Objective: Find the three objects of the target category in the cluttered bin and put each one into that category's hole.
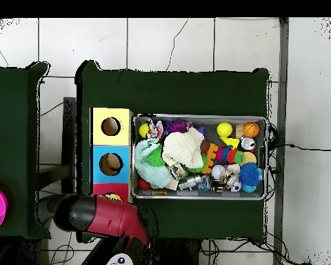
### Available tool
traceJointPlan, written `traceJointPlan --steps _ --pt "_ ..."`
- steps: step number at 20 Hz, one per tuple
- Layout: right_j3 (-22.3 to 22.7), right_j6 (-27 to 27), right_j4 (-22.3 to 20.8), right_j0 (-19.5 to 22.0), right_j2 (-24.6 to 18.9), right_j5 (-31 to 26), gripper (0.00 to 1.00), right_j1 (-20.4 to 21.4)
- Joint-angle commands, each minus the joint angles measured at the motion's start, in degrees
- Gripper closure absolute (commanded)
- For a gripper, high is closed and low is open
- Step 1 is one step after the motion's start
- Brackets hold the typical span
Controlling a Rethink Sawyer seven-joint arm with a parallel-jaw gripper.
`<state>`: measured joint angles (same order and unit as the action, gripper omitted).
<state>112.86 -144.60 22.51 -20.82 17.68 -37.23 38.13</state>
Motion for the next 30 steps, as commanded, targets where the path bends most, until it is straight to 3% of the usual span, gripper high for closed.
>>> traceJointPlan --steps 1,10,16,20,26,30 --pt "-0.1 -11.0 -1.3 -2.5 -0.4 -5.8 1.0 2.8" --pt "-3.1 -8.5 -4.5 -2.1 3.2 -11.5 1.0 4.9" --pt "-3.6 -7.2 -4.6 -0.5 3.0 -10.0 1.0 4.8" --pt "-6.5 -6.2 -4.4 1.5 1.9 -9.8 1.0 3.3" --pt "-13.5 -8.2 -6.5 1.1 3.2 -17.0 1.0 3.2" --pt "-15.7 -8.5 -6.4 1.8 2.5 -19.7 1.0 3.8"
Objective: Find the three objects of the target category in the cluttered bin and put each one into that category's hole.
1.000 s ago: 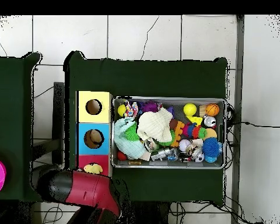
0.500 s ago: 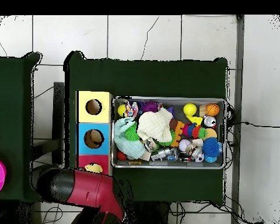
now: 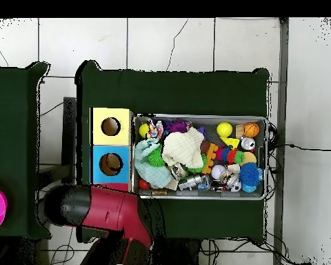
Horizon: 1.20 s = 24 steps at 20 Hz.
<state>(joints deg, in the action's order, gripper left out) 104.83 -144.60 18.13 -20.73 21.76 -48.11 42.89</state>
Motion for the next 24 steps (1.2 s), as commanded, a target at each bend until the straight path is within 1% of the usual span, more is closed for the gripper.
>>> traceJointPlan --steps 1,6,8,12,14,17,20,24 --pt "-7.9 -8.6 -2.0 1.7 -1.8 -9.2 1.0 -0.9" --pt "-8.8 -9.7 -1.5 1.0 -1.8 -10.1 1.0 -0.8" --pt "-8.9 -9.4 -1.3 1.2 -2.0 -8.9 1.0 -1.5" --pt "-9.0 -8.9 -1.4 1.5 -2.5 -4.3 1.0 -4.1" --pt "-8.3 -8.6 -1.3 1.9 -2.7 -2.6 1.0 -4.8" --pt "-8.3 -9.0 -2.3 1.4 -2.2 0.1 1.0 -7.2" --pt "-9.4 -9.7 -4.7 0.1 -0.2 0.6 1.0 -9.9" --pt "-8.8 -9.9 -5.3 -0.8 1.0 2.6 1.0 -12.0"
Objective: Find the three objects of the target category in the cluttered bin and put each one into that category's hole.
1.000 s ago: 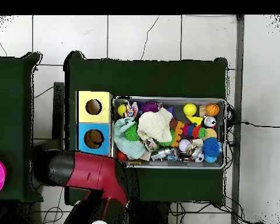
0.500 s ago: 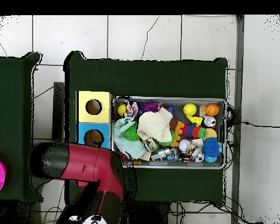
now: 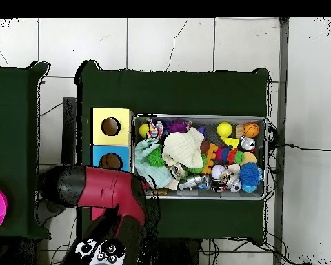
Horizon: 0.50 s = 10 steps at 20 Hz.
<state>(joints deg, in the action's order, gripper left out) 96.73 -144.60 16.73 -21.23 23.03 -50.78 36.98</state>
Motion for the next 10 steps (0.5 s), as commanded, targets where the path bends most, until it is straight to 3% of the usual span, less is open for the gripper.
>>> traceJointPlan --steps 1,10 --pt "-0.4 -9.7 -3.7 -0.1 -0.5 5.9 1.0 -6.3" --pt "2.0 -8.5 -0.4 2.7 -4.2 14.9 1.0 -10.5"
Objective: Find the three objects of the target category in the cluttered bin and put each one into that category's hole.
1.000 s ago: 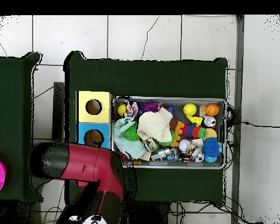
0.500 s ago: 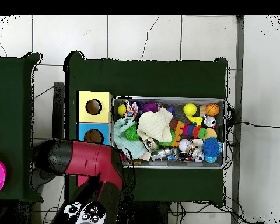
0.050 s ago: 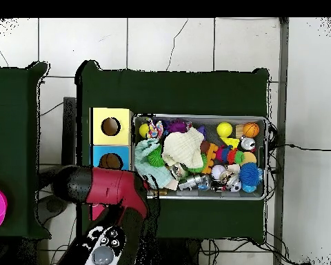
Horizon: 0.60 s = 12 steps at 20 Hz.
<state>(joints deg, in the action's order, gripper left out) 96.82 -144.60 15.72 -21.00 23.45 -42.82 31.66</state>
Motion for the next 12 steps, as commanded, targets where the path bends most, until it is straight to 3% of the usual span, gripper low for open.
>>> traceJointPlan --steps 1,6,12 --pt "2.0 -8.4 0.9 2.7 -4.9 7.3 1.0 -5.4" --pt "1.9 -8.5 1.8 2.6 -5.3 5.8 1.0 -4.8" --pt "0.3 -9.9 0.6 -0.1 -2.2 -2.1 1.0 -0.8"
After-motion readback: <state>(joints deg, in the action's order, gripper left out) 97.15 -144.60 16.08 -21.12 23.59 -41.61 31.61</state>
